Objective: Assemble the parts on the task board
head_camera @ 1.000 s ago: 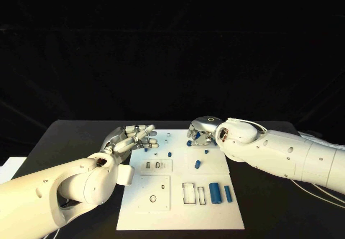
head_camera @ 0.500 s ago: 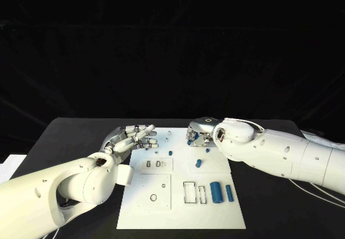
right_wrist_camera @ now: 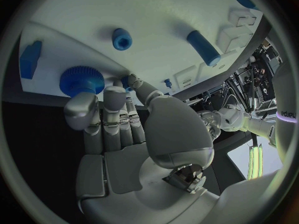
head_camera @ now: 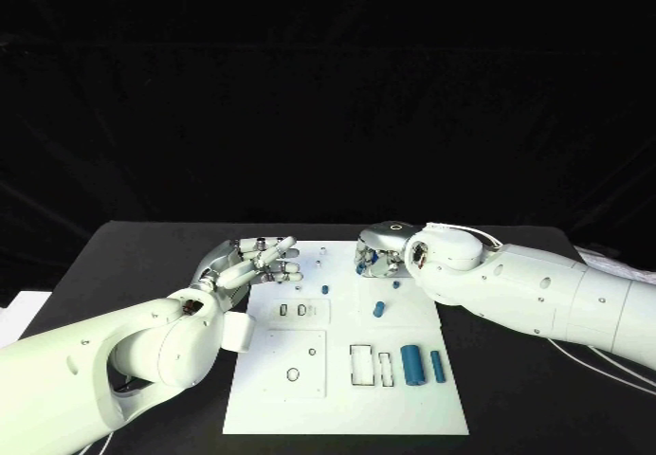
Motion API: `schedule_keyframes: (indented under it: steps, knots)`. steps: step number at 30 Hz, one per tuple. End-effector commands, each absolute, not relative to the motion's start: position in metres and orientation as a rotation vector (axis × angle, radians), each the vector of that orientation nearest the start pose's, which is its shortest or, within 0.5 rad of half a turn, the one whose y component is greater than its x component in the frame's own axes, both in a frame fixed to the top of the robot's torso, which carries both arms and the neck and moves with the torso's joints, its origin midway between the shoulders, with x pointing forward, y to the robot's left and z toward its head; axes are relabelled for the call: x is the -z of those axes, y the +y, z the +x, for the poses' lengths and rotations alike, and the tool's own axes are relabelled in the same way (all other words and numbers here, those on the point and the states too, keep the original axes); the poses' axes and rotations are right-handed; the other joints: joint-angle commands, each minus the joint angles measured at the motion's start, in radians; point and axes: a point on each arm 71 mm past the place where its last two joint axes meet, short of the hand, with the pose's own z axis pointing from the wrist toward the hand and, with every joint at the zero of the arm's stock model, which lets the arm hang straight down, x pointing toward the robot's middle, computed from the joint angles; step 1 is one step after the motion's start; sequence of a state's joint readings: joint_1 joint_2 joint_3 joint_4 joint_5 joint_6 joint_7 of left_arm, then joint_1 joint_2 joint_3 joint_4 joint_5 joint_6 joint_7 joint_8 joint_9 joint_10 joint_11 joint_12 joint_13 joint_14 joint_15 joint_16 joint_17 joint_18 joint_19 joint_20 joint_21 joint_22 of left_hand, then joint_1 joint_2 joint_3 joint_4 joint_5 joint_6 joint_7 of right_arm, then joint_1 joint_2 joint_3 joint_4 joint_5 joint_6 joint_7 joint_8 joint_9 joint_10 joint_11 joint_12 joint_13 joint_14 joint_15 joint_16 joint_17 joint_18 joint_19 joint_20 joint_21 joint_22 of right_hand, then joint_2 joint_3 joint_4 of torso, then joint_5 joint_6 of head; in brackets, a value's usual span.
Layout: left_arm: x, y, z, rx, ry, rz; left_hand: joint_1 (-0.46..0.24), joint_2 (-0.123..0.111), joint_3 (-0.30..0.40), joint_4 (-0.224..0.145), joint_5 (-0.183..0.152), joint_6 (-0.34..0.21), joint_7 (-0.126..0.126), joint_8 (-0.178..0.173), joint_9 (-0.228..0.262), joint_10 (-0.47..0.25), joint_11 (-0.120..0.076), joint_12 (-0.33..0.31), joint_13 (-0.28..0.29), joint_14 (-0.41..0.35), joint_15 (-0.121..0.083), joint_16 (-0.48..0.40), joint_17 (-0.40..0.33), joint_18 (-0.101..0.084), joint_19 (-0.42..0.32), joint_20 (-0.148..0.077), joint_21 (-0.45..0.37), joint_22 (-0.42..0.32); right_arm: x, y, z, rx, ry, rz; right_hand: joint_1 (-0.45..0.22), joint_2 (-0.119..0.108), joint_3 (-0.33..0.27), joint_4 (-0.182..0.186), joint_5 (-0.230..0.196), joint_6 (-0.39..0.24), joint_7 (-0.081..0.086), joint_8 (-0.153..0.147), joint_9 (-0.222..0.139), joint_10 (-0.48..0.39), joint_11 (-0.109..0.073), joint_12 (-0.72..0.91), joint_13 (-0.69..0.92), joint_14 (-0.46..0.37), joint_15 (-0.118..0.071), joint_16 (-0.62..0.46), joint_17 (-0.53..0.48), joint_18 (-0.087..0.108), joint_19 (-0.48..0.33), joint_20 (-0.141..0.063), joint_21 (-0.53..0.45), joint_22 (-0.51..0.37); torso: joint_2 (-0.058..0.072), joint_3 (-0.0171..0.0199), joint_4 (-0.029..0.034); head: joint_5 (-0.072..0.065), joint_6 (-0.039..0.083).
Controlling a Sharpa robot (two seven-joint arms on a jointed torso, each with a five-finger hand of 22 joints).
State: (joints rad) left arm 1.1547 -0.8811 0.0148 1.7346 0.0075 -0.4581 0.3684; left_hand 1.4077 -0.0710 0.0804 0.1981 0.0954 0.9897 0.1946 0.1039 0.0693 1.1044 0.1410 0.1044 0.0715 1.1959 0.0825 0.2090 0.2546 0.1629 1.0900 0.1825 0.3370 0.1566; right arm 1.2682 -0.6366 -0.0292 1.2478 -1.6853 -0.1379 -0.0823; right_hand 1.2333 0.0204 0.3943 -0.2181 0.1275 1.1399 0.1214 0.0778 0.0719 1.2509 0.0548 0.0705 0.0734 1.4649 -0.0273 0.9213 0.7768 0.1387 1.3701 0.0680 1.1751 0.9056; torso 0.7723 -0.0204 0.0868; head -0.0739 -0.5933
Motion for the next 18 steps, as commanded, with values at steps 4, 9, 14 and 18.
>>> schedule_keyframes:
  steps: [4, 9, 14, 18]
  knots:
    - [0.163, 0.174, 0.449, 1.602, 1.433, -1.156, -0.008, 0.002, 0.0, -0.009, -0.003, -0.003, 0.006, -0.007, -0.001, -0.006, 0.002, -0.006, -0.001, -0.003, 0.003, -0.007, 0.004, 0.018, 0.0, 0.006, -0.006, -0.001, 0.161, -0.168, 0.538, -0.487, 1.56, -0.405, 0.003, 0.021, 0.019, 0.021, -0.024, 0.025, -0.006, 0.013, 0.017, 0.029, -0.006, 0.0, 0.003, 0.029, -0.009, 0.033, 0.027, -0.023, 0.005, -0.005, 0.028, 0.031, 0.003, 0.0003, 0.0013, 0.001, 0.003]
    - [0.163, 0.176, 0.45, 1.596, 1.433, -1.158, -0.006, 0.003, 0.0, -0.013, -0.003, -0.004, 0.007, -0.01, -0.001, -0.008, 0.004, -0.009, -0.002, -0.002, 0.003, -0.009, 0.007, 0.018, 0.0, 0.006, -0.006, -0.001, 0.157, -0.164, 0.537, -0.508, 1.532, -0.376, -0.004, 0.017, 0.021, 0.033, -0.039, 0.026, -0.007, 0.01, 0.019, 0.031, -0.006, -0.004, 0.002, 0.026, -0.009, 0.039, 0.03, -0.023, 0.002, -0.005, 0.034, 0.036, 0.004, 0.0, 0.0022, 0.003, 0.006]
    - [0.164, 0.176, 0.45, 1.596, 1.435, -1.16, -0.005, 0.003, 0.001, -0.014, -0.003, -0.005, 0.008, -0.011, -0.001, -0.008, 0.004, -0.01, -0.002, -0.002, 0.004, -0.009, 0.008, 0.018, 0.0, 0.006, -0.006, -0.002, 0.155, -0.158, 0.543, -0.495, 1.525, -0.34, -0.012, 0.01, 0.021, 0.046, -0.05, 0.024, -0.007, 0.006, 0.02, 0.029, -0.005, -0.007, 0.001, 0.022, -0.008, 0.041, 0.028, -0.023, -0.002, -0.004, 0.038, 0.038, 0.006, -0.0008, 0.0052, 0.003, 0.009]
    - [0.164, 0.175, 0.449, 1.601, 1.439, -1.158, -0.005, 0.003, 0.001, -0.014, -0.003, -0.005, 0.008, -0.011, -0.001, -0.008, 0.004, -0.01, -0.002, -0.002, 0.004, -0.009, 0.008, 0.018, 0.0, 0.006, -0.006, -0.002, 0.155, -0.152, 0.547, -0.487, 1.517, -0.323, -0.013, 0.008, 0.021, 0.049, -0.052, 0.023, -0.006, 0.005, 0.02, 0.028, -0.004, -0.008, 0.001, 0.022, -0.007, 0.042, 0.029, -0.023, -0.003, -0.004, 0.039, 0.04, 0.007, -0.0011, 0.005, 0.005, 0.013]
